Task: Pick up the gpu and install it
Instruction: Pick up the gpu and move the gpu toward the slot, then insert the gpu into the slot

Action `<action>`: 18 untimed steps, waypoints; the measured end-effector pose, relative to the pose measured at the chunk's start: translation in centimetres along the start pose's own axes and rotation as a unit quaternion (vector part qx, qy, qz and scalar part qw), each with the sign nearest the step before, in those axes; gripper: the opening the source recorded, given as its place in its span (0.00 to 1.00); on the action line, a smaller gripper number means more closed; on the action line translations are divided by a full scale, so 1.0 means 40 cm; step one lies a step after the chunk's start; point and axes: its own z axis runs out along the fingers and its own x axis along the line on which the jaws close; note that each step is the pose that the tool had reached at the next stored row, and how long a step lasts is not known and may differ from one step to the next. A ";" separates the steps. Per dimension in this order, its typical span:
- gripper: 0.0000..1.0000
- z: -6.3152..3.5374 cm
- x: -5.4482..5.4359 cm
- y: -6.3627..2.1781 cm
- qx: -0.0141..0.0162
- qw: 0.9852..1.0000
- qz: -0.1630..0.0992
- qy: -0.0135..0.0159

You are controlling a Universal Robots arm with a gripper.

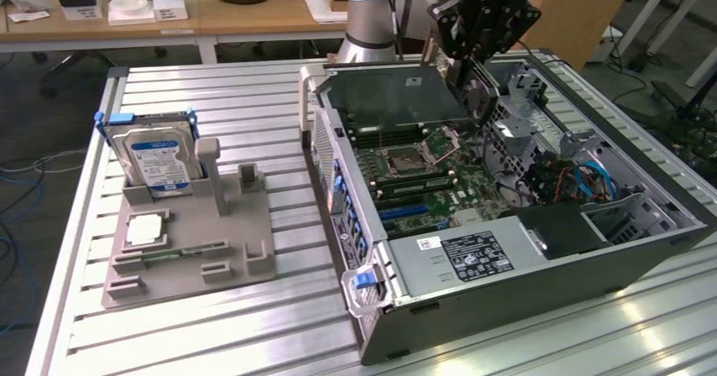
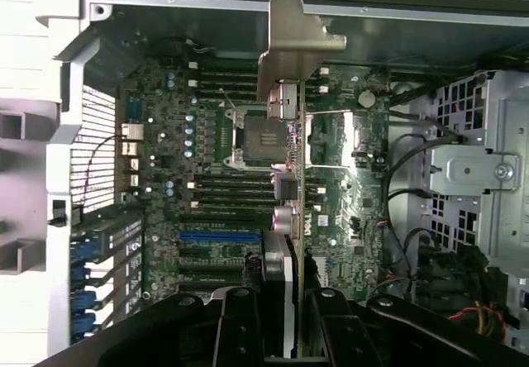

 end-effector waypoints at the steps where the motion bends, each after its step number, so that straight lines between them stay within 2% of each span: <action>1: 0.28 0.000 -0.009 0.000 0.000 1.000 0.000 0.000; 5: 0.28 0.001 -0.026 0.000 0.000 1.000 0.000 0.000; 18: 0.28 0.001 -0.027 0.000 0.000 1.000 0.000 0.000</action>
